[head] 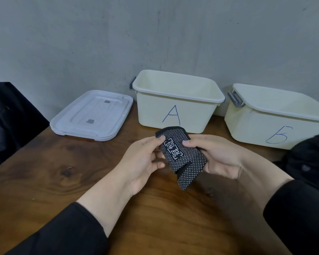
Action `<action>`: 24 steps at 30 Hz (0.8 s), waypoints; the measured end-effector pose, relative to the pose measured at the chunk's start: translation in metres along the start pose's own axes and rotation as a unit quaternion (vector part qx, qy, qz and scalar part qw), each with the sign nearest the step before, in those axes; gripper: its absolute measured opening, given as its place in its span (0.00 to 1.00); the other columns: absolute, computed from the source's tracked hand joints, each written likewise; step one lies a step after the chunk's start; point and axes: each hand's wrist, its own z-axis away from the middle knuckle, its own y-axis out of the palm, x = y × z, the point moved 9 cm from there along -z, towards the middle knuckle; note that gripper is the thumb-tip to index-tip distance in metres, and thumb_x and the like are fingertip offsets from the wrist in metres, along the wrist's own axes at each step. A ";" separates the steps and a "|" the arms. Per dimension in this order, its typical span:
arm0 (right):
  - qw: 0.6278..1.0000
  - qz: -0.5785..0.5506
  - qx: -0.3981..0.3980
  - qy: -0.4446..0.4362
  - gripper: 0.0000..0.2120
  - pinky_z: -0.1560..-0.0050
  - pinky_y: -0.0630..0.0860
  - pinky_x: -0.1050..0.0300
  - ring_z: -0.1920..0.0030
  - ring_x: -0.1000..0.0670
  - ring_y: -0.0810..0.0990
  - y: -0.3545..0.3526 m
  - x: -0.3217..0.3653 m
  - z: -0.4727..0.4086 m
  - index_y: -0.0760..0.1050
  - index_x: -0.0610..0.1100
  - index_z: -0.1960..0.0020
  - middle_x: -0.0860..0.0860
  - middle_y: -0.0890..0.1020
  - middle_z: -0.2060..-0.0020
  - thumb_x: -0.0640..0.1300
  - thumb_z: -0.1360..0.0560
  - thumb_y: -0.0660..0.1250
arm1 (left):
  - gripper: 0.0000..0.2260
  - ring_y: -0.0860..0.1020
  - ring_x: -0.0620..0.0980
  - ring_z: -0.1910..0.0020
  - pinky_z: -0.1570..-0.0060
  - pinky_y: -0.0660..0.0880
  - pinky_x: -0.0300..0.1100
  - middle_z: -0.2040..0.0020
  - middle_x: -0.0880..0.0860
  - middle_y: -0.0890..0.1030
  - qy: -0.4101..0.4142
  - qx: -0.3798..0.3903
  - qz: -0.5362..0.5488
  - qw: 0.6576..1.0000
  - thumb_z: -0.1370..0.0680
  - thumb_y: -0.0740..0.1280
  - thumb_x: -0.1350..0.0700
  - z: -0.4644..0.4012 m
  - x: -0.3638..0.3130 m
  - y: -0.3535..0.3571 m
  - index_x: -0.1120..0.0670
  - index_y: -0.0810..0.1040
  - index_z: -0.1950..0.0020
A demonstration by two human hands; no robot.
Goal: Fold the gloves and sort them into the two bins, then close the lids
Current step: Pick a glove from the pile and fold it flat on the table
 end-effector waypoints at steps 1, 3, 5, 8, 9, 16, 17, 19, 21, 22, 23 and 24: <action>1.000 -0.001 0.010 0.000 0.20 0.32 0.74 0.44 0.35 0.42 0.79 0.003 0.001 0.000 0.74 0.38 0.30 0.39 0.80 0.35 0.42 0.21 0.66 | 0.14 0.73 0.50 0.56 0.63 0.70 0.41 0.50 0.55 0.81 0.002 0.001 -0.011 1.000 0.18 0.66 0.52 0.000 -0.001 -0.001 0.59 0.82 0.39; 0.999 0.008 0.030 -0.007 0.19 0.33 0.75 0.45 0.36 0.42 0.80 0.009 0.005 0.002 0.74 0.37 0.30 0.39 0.80 0.35 0.40 0.20 0.64 | 0.14 0.72 0.50 0.55 0.63 0.69 0.41 0.51 0.53 0.82 0.015 -0.004 -0.028 1.000 0.19 0.66 0.50 0.001 -0.005 -0.004 0.59 0.82 0.40; 1.000 0.006 0.024 -0.019 0.18 0.37 0.78 0.47 0.40 0.43 0.82 0.008 0.012 0.002 0.74 0.35 0.31 0.38 0.81 0.37 0.38 0.20 0.63 | 0.14 0.74 0.49 0.56 0.62 0.70 0.42 0.51 0.50 0.82 0.042 -0.040 -0.055 0.997 0.20 0.67 0.46 0.002 -0.013 -0.011 0.54 0.83 0.43; 0.999 -0.013 -0.002 -0.040 0.21 0.40 0.79 0.46 0.44 0.43 0.83 0.002 0.030 0.005 0.72 0.32 0.30 0.36 0.81 0.37 0.37 0.22 0.64 | 0.09 0.79 0.41 0.54 0.55 0.76 0.40 0.48 0.42 0.82 0.146 -0.144 -0.193 0.959 0.20 0.65 0.42 0.004 -0.038 -0.029 0.43 0.80 0.44; 0.999 -0.017 -0.009 -0.047 0.21 0.41 0.81 0.46 0.45 0.43 0.84 0.000 0.039 0.007 0.72 0.32 0.31 0.36 0.81 0.38 0.37 0.22 0.64 | 0.08 0.79 0.39 0.51 0.51 0.76 0.38 0.48 0.41 0.82 0.184 -0.161 -0.229 0.942 0.20 0.64 0.43 0.006 -0.047 -0.031 0.41 0.79 0.44; 0.989 -0.002 -0.086 -0.117 0.16 0.46 0.84 0.49 0.47 0.44 0.86 -0.023 0.143 0.018 0.75 0.34 0.34 0.39 0.84 0.42 0.37 0.20 0.62 | 0.12 0.73 0.32 0.44 0.48 0.68 0.29 0.44 0.36 0.75 0.313 -0.200 -0.380 0.847 0.18 0.63 0.51 -0.011 -0.115 -0.041 0.46 0.78 0.36; 0.987 -0.006 -0.098 -0.126 0.15 0.48 0.84 0.51 0.48 0.45 0.86 -0.027 0.160 0.016 0.76 0.35 0.35 0.40 0.84 0.42 0.37 0.20 0.63 | 0.12 0.72 0.31 0.44 0.47 0.69 0.31 0.44 0.36 0.75 0.334 -0.202 -0.393 0.833 0.18 0.63 0.52 -0.014 -0.127 -0.040 0.46 0.78 0.36; 0.982 -0.021 -0.120 -0.146 0.12 0.53 0.84 0.54 0.49 0.46 0.86 -0.036 0.190 0.007 0.77 0.36 0.38 0.40 0.84 0.43 0.36 0.20 0.63 | 0.11 0.71 0.32 0.43 0.44 0.70 0.36 0.43 0.36 0.75 0.367 -0.206 -0.422 0.803 0.18 0.63 0.53 -0.022 -0.147 -0.041 0.47 0.78 0.36; 0.977 -0.022 -0.141 -0.159 0.11 0.52 0.85 0.53 0.47 0.45 0.85 -0.044 0.214 -0.008 0.76 0.37 0.38 0.39 0.83 0.40 0.35 0.20 0.63 | 0.12 0.70 0.35 0.39 0.40 0.69 0.38 0.39 0.39 0.75 0.382 -0.207 -0.450 0.781 0.18 0.63 0.52 -0.034 -0.162 -0.043 0.48 0.78 0.35; 0.975 -0.020 -0.151 -0.159 0.11 0.51 0.85 0.53 0.46 0.45 0.84 -0.048 0.222 -0.019 0.76 0.37 0.38 0.40 0.83 0.39 0.35 0.20 0.64 | 0.13 0.70 0.37 0.36 0.38 0.67 0.37 0.37 0.40 0.75 0.381 -0.204 -0.460 0.775 0.17 0.63 0.51 -0.042 -0.167 -0.045 0.48 0.78 0.34; 0.975 -0.016 -0.160 -0.155 0.10 0.51 0.85 0.53 0.46 0.45 0.84 -0.051 0.228 -0.031 0.76 0.37 0.39 0.40 0.82 0.39 0.34 0.20 0.64 | 0.14 0.70 0.38 0.34 0.38 0.66 0.36 0.35 0.40 0.74 0.373 -0.200 -0.470 0.775 0.17 0.62 0.50 -0.052 -0.170 -0.047 0.47 0.77 0.33; 0.975 -0.012 -0.165 -0.146 0.08 0.53 0.85 0.54 0.48 0.45 0.84 -0.053 0.230 -0.044 0.77 0.37 0.42 0.40 0.83 0.41 0.34 0.20 0.64 | 0.15 0.69 0.38 0.32 0.38 0.65 0.35 0.33 0.40 0.74 0.359 -0.192 -0.480 0.777 0.17 0.61 0.49 -0.063 -0.172 -0.049 0.46 0.77 0.32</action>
